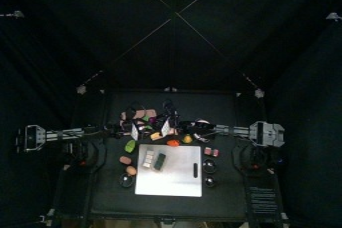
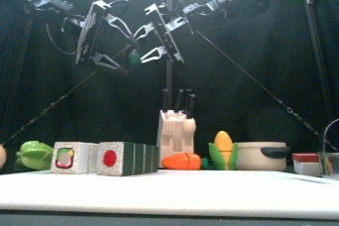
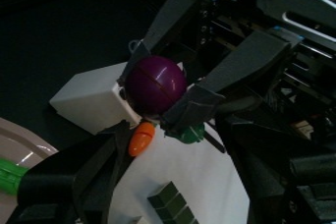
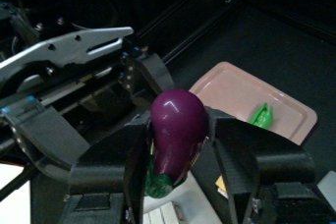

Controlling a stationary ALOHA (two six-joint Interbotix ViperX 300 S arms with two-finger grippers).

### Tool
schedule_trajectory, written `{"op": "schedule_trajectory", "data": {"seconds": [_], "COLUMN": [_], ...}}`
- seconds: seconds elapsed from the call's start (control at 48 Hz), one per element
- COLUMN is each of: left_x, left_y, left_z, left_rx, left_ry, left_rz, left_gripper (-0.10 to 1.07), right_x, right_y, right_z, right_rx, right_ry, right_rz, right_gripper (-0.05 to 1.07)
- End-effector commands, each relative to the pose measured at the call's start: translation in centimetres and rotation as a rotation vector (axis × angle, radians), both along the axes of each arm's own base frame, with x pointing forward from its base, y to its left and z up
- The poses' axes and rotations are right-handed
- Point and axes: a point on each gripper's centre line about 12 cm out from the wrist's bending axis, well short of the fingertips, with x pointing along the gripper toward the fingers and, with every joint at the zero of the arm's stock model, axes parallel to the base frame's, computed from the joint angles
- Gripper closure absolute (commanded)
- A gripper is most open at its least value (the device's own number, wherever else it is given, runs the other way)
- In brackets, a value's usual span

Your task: Place eggplant onto large plate

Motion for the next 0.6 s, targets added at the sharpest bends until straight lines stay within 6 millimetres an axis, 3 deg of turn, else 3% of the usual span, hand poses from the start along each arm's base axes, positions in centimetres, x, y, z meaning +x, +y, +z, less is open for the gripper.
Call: {"op": "schedule_trajectory", "data": {"seconds": [0.0,0.396,0.583], "left_x": [1.0,1.0,0.9], "left_y": [0.2,1.5,1.5], "left_z": [0.9,0.9,0.6], "left_rx": [-0.008,-0.029,-0.032], "left_ry": [-0.029,-0.045,-0.039], "left_rz": [-0.011,0.015,0.017], "left_gripper": [-0.04,0.01,0.17], "right_x": [0.1,0.6,0.8], "right_y": [-0.3,-0.4,-0.4], "right_z": [2.2,1.5,1.4], "right_rx": [-0.008,-0.004,-0.004], "right_ry": [-0.054,-0.041,-0.04], "right_rz": [-0.003,-0.003,-0.003], "right_gripper": [0.4,0.4,0.4]}}
